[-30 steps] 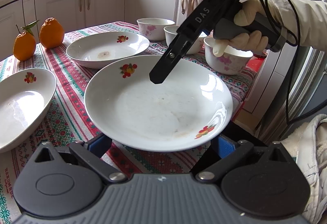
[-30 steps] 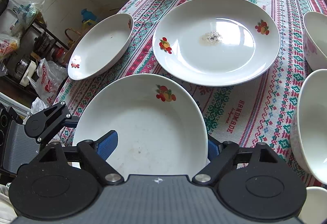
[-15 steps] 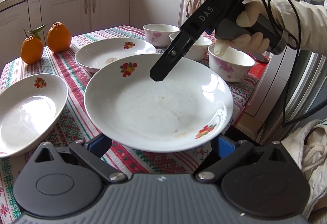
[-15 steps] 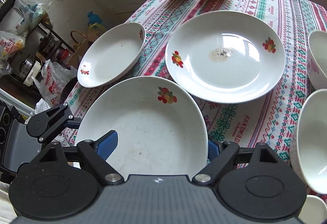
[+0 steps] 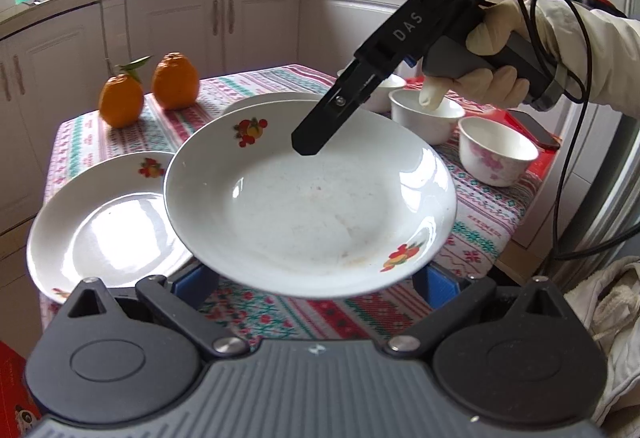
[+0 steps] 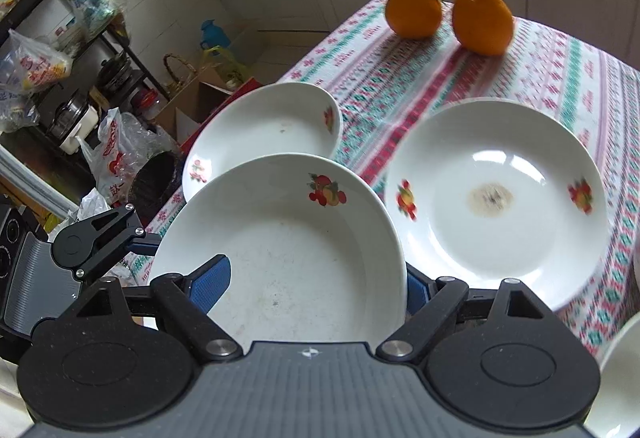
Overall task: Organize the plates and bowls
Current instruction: 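Lower the right tool's plate onto the left tool's plate to stack them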
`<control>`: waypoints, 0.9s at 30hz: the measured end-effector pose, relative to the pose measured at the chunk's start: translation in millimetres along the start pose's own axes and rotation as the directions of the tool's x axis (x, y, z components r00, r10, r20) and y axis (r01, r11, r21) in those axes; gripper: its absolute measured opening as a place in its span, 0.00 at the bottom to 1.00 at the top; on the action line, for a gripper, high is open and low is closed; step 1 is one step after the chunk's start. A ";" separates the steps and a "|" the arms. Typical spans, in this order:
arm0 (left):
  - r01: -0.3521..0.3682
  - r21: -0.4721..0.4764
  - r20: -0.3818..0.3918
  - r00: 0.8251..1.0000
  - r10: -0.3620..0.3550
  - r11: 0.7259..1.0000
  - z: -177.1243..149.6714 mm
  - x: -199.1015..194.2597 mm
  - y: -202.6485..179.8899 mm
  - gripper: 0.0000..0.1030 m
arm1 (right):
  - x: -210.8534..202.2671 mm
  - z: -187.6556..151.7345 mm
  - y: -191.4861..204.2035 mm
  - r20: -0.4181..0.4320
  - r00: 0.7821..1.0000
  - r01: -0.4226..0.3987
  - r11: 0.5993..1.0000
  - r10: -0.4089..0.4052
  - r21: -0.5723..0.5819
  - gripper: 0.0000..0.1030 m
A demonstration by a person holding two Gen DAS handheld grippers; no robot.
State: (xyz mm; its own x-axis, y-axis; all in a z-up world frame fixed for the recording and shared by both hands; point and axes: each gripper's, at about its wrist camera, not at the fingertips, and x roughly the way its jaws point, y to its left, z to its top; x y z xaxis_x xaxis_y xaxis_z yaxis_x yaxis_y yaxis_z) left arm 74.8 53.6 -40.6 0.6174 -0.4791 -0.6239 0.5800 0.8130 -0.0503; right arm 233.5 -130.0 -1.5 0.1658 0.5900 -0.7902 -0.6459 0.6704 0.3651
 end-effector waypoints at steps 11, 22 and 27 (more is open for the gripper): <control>-0.123 -0.067 0.000 0.992 0.123 0.990 -3.6 -21.3 41.6 0.99 | 44.3 59.0 25.8 -0.029 0.997 -0.072 0.992 0.069 -0.101 0.88; -0.180 -0.122 -0.034 0.984 0.178 0.976 -13.3 -20.7 74.1 0.99 | 86.6 93.1 32.7 -0.058 0.993 -0.108 0.985 0.101 -0.135 0.88; -0.179 -0.129 -0.040 0.984 0.176 0.975 -13.8 -18.5 81.8 0.99 | 97.9 97.7 27.7 -0.068 0.992 -0.112 0.987 0.105 -0.118 0.88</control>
State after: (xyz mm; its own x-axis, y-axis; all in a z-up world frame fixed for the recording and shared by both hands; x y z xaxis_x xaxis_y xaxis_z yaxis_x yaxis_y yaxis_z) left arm 103.5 133.5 -43.9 0.6882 -0.3154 -0.6534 0.3865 0.9215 -0.0378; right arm 304.7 -9.7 -20.7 0.0459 0.6249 -0.7793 -0.7436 0.5423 0.3911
